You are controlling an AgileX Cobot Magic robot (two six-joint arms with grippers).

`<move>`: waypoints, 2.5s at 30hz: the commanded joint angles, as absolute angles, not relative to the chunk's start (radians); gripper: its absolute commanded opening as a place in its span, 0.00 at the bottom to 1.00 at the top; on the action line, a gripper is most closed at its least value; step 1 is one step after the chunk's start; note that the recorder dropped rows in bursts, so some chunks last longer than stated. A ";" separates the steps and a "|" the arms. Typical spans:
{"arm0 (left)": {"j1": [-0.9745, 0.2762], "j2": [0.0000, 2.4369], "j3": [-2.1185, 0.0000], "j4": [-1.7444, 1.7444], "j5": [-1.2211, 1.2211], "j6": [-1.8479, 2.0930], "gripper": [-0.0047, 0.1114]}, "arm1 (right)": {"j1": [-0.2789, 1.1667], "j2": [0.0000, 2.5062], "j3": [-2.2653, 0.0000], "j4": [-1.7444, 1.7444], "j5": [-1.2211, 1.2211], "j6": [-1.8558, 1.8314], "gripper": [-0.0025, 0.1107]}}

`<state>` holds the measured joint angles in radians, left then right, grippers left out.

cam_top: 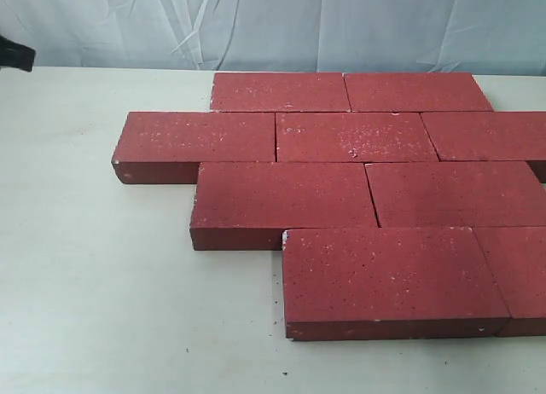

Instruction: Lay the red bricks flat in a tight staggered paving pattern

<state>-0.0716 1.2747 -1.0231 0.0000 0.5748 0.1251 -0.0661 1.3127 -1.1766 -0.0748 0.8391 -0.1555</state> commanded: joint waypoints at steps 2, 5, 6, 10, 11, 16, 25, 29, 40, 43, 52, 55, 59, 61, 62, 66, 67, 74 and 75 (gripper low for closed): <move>-0.075 1.164 -1.024 -0.007 0.584 0.097 0.04 | -0.079 1.171 -1.072 -0.079 0.698 -0.127 0.01; -0.075 1.089 -0.993 -0.021 0.578 0.097 0.04 | -0.079 1.081 -0.999 -0.056 0.606 -0.127 0.01; -0.075 1.061 -0.980 -0.026 0.575 0.097 0.04 | -0.079 1.046 -0.973 -0.053 0.572 -0.127 0.01; -0.075 0.951 -0.916 -0.032 0.529 0.097 0.04 | -0.079 0.909 -0.892 -0.053 0.477 -0.127 0.01; -0.075 0.913 -0.889 -0.032 0.497 0.097 0.04 | -0.079 0.876 -0.876 -0.053 0.456 -0.127 0.01; -0.075 0.776 -0.796 -0.065 0.413 0.095 0.04 | -0.079 0.762 -0.841 -0.053 0.434 -0.127 0.01; -0.075 0.591 -0.695 -0.132 0.446 0.082 0.04 | -0.079 0.724 -0.822 -0.038 0.470 -0.127 0.01; -0.075 0.486 -0.627 -0.195 0.424 0.085 0.04 | -0.079 0.724 -0.779 0.008 0.410 -0.118 0.01; -0.073 0.322 -0.598 -0.245 0.474 0.085 0.04 | -0.079 0.720 -0.764 0.063 0.363 -0.105 0.01; -0.073 0.322 -0.598 -0.243 0.474 0.085 0.04 | -0.079 0.720 -0.764 0.063 0.363 -0.105 0.01; -0.073 0.322 -0.566 -0.110 0.448 0.085 0.04 | -0.079 0.720 -0.764 0.063 0.363 -0.105 0.01; -0.073 0.291 -0.503 -0.046 0.362 0.085 0.04 | -0.079 0.720 -0.764 0.063 0.363 -0.105 0.01; -0.073 0.229 -0.409 0.017 0.265 0.085 0.04 | -0.079 0.720 -0.764 0.063 0.363 -0.105 0.01; -0.073 0.199 -0.370 0.023 0.250 0.085 0.04 | -0.079 0.720 -0.764 0.063 0.363 -0.105 0.01; -0.073 0.185 -0.353 0.028 0.248 0.085 0.04 | -0.079 0.720 -0.764 0.062 0.367 -0.105 0.01; -0.073 0.132 -0.300 0.041 0.246 0.085 0.04 | -0.079 0.720 -0.764 0.062 0.369 -0.105 0.01; -0.073 0.121 -0.292 0.041 0.246 0.085 0.04 | -0.079 0.720 -0.764 0.062 0.369 -0.105 0.01; -0.069 0.031 -0.215 0.125 0.246 -0.033 0.04 | -0.079 0.720 -0.764 0.062 0.369 -0.105 0.01; -0.063 0.015 -0.202 0.125 0.246 -0.033 0.04 | -0.079 0.720 -0.764 0.062 0.369 -0.105 0.01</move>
